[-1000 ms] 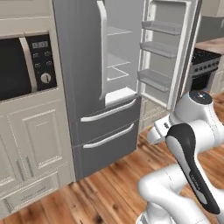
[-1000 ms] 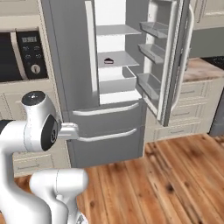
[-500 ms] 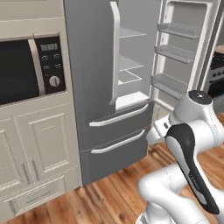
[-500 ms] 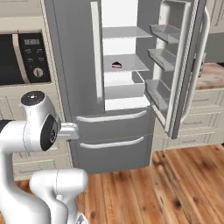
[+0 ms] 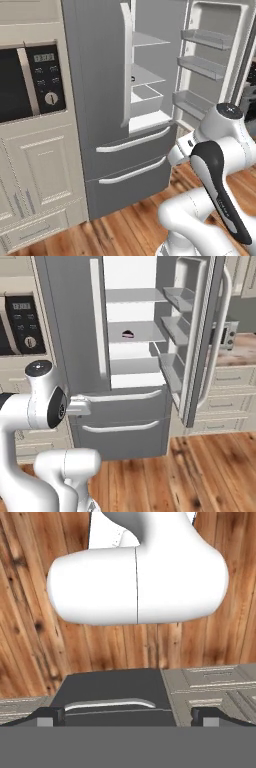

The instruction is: Take the cakes from the fridge and place them on the empty tray on the dining counter.

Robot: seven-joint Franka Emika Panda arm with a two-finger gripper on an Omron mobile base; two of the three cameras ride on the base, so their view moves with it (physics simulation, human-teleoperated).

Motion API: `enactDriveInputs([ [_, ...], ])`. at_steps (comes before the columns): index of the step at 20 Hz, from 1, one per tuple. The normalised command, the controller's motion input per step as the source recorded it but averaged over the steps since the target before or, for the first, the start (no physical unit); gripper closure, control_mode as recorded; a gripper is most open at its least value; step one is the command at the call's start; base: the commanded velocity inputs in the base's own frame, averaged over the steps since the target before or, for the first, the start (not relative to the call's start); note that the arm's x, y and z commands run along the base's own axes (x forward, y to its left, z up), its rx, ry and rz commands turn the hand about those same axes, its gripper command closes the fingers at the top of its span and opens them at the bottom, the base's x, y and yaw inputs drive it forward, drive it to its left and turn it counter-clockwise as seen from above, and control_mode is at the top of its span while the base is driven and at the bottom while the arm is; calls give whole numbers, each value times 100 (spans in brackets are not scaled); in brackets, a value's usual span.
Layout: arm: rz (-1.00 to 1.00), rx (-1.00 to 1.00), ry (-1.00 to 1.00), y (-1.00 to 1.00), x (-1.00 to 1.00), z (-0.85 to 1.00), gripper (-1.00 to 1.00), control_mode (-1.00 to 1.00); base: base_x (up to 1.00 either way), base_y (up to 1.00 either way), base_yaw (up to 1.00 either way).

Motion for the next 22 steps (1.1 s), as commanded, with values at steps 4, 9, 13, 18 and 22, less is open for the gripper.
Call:
enactDriveInputs([
  [4,0,0,0,0,0,0,-100,100,52,-12,9],
  [9,0,0,0,0,0,0,-100,100,53,-15,10],
  [13,0,0,0,0,0,0,-100,100,41,-27,6],
  [18,0,0,0,0,0,0,-100,100,39,-31,6],
  [22,0,0,0,0,0,0,-100,100,42,-33,5],
])
